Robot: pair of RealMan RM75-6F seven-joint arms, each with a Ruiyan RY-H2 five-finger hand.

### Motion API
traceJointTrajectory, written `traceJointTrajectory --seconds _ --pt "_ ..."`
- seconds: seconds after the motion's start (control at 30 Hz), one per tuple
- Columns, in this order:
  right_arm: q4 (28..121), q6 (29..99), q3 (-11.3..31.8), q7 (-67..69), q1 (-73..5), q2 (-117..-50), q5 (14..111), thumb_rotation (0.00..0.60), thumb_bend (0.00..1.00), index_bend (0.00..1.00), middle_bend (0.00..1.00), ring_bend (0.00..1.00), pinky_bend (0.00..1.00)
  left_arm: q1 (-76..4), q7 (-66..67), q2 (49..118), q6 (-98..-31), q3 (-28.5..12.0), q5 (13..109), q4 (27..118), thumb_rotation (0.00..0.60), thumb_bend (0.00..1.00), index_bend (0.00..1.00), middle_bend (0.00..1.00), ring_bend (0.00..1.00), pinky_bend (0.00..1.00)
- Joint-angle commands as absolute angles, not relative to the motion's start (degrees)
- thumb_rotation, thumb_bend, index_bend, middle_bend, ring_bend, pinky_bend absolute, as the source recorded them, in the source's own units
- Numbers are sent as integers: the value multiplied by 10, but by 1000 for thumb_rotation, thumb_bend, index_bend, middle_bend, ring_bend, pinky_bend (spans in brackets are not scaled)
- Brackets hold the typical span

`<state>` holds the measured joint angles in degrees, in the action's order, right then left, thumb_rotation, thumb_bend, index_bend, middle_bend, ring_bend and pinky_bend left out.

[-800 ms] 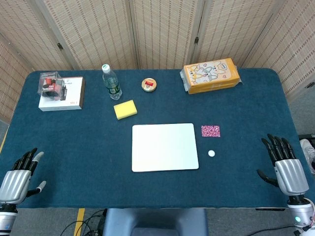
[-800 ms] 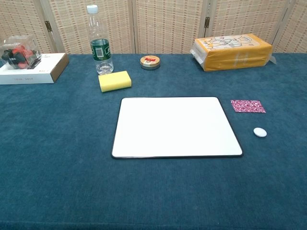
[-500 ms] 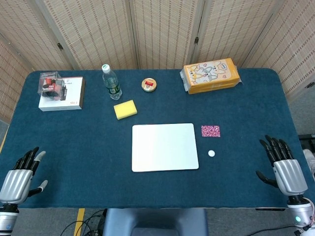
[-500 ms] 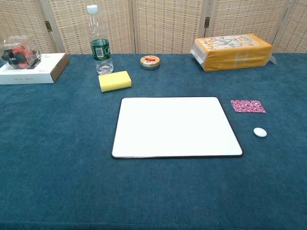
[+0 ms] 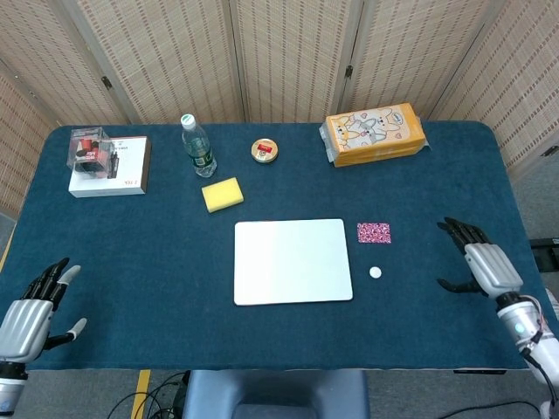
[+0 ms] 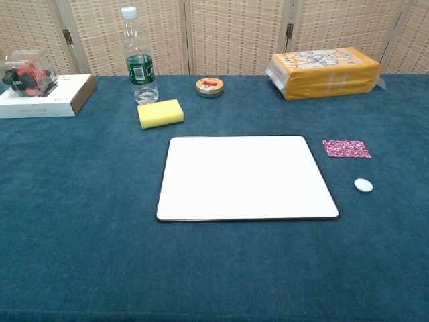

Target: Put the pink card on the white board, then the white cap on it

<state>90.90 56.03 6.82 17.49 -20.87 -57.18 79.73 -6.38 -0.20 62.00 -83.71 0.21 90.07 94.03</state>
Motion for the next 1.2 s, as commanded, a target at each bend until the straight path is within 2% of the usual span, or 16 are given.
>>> traceJointTrajectory --seconds 0.03,0.17,0.33,0.63,0.8,0.93,1.2 --pt "912 482 96 145 -275 -568 720 600 149 171 51 0 0 -59 -24 611 -847 5 908 936 600 294 0 0 54 200" --pt "894 448 108 75 -312 -596 650 600 173 295 67 0 0 -56 -55 602 -859 9 921 931 600 294 0 0 54 200" --pt "878 417 106 -12 -354 -612 578 600 179 321 66 0 0 -51 -81 596 -869 7 920 923 600 293 0 0 54 200" --pt "816 389 62 -191 -437 -686 443 600 179 321 47 0 0 -55 -102 591 -864 12 930 918 600 294 0 0 54 199" --pt "784 382 43 -246 -475 -729 394 600 161 262 27 0 0 -57 -108 591 -861 12 930 916 600 294 0 0 54 200" --pt "762 386 32 -274 -494 -760 372 600 156 255 15 0 0 -57 -120 588 -861 12 929 913 600 294 0 0 54 199" --pt "730 385 25 -297 -519 -798 347 600 129 172 0 0 0 -56 -131 586 -864 12 930 908 600 293 0 0 54 200"
